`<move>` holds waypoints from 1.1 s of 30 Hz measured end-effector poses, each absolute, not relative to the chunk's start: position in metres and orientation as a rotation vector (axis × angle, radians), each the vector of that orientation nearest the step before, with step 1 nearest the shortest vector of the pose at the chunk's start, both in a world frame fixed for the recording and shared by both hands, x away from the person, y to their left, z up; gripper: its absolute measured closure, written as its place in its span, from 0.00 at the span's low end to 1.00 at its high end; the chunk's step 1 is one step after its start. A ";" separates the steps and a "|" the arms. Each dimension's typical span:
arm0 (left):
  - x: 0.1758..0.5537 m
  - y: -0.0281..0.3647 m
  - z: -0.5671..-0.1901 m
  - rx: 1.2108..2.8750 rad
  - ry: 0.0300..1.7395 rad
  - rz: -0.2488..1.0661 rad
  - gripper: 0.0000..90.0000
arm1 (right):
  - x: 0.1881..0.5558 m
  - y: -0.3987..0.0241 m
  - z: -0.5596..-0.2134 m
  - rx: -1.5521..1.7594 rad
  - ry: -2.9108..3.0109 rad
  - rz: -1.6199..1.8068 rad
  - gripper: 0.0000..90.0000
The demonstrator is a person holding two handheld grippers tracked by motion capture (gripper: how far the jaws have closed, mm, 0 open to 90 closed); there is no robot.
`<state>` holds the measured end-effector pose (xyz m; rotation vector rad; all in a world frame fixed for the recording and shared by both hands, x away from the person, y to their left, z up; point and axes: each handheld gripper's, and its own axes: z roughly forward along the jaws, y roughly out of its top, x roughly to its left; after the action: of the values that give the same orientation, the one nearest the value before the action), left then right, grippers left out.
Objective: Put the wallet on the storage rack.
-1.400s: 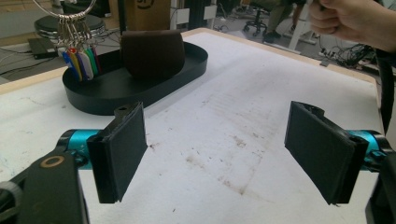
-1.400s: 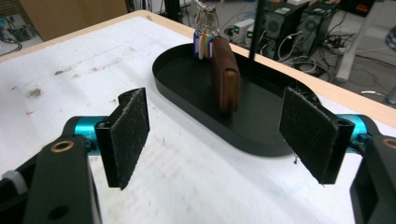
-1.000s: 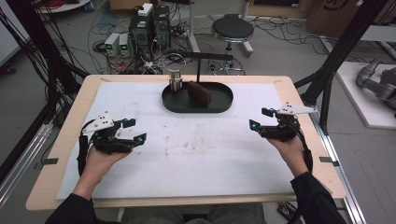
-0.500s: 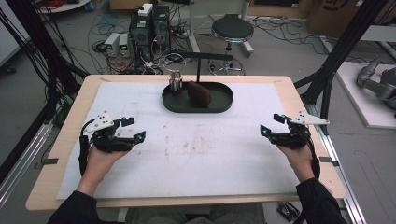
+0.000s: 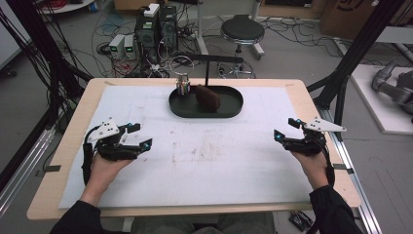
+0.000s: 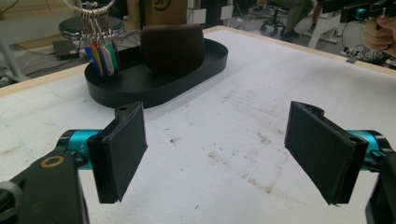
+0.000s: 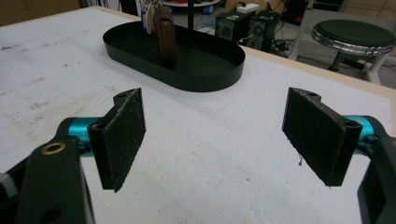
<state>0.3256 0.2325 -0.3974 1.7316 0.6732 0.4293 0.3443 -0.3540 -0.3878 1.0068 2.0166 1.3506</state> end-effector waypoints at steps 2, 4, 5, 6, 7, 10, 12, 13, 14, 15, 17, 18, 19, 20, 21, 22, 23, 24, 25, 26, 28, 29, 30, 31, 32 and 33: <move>0.323 0.233 -0.396 1.736 0.658 0.439 0.23 | 0.345 -0.354 -0.387 1.000 2.007 1.354 0.24; 0.321 0.234 -0.395 1.739 0.657 0.448 0.23 | 0.346 -0.354 -0.387 1.008 2.000 1.359 0.24; 0.321 0.235 -0.395 1.738 0.659 0.451 0.23 | 0.346 -0.354 -0.387 1.006 1.998 1.358 0.24; 0.321 0.235 -0.395 1.735 0.660 0.455 0.23 | 0.346 -0.354 -0.387 1.008 1.998 1.356 0.24; 0.321 0.236 -0.396 1.736 0.663 0.455 0.23 | 0.346 -0.354 -0.388 1.006 1.998 1.351 0.24; 0.320 0.238 -0.396 1.737 0.666 0.464 0.23 | 0.348 -0.355 -0.389 1.013 2.001 1.341 0.24; 0.319 0.238 -0.396 1.735 0.662 0.472 0.23 | 0.348 -0.355 -0.389 1.019 1.999 1.340 0.24; 0.319 0.238 -0.396 1.737 0.659 0.479 0.23 | 0.349 -0.355 -0.389 1.018 1.996 1.342 0.24; 0.318 0.238 -0.396 1.736 0.659 0.480 0.23 | 0.348 -0.355 -0.389 1.022 1.995 1.342 0.24; 0.318 0.238 -0.396 1.736 0.660 0.481 0.23 | 0.348 -0.355 -0.389 1.018 1.994 1.341 0.24; 0.317 0.239 -0.396 1.739 0.662 0.487 0.23 | 0.349 -0.355 -0.389 1.014 1.999 1.337 0.24; 0.317 0.239 -0.396 1.739 0.660 0.489 0.23 | 0.349 -0.355 -0.390 1.014 2.000 1.335 0.24; 0.317 0.240 -0.395 1.739 0.660 0.490 0.23 | 0.350 -0.354 -0.390 1.016 2.000 1.335 0.24; 0.316 0.240 -0.395 1.742 0.660 0.492 0.23 | 0.350 -0.354 -0.390 1.016 2.003 1.331 0.24; 0.316 0.240 -0.395 1.741 0.659 0.493 0.23 | 0.350 -0.354 -0.391 1.017 2.004 1.329 0.24; 0.316 0.240 -0.395 1.740 0.660 0.496 0.23 | 0.351 -0.353 -0.391 1.015 2.007 1.326 0.24; 0.316 0.240 -0.395 1.739 0.659 0.498 0.23 | 0.351 -0.353 -0.391 1.021 2.012 1.325 0.24; 0.315 0.241 -0.394 1.741 0.660 0.500 0.23 | 0.351 -0.353 -0.391 1.018 2.014 1.322 0.24; 0.315 0.241 -0.394 1.739 0.660 0.500 0.23 | 0.352 -0.353 -0.391 1.016 2.011 1.325 0.24; 0.315 0.241 -0.394 1.737 0.662 0.500 0.23 | 0.352 -0.354 -0.391 1.015 2.010 1.326 0.24; 0.315 0.241 -0.394 1.738 0.664 0.503 0.23 | 0.351 -0.354 -0.391 1.021 2.012 1.326 0.24; 0.315 0.241 -0.394 1.736 0.666 0.504 0.23 | 0.351 -0.354 -0.391 1.021 2.015 1.326 0.24; 0.314 0.241 -0.394 1.738 0.664 0.501 0.23 | 0.351 -0.354 -0.391 1.019 2.015 1.325 0.24; 0.314 0.241 -0.394 1.739 0.663 0.502 0.23 | 0.351 -0.353 -0.391 1.018 2.015 1.327 0.24; 0.314 0.241 -0.394 1.739 0.665 0.504 0.23 | 0.352 -0.353 -0.392 1.018 2.015 1.325 0.24; 0.314 0.241 -0.394 1.738 0.665 0.502 0.23 | 0.352 -0.353 -0.392 1.019 2.014 1.324 0.24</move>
<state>0.3142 0.2406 -0.3944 1.7385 0.6645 0.5025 0.3518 -0.3529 -0.3918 1.0194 2.0137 1.3240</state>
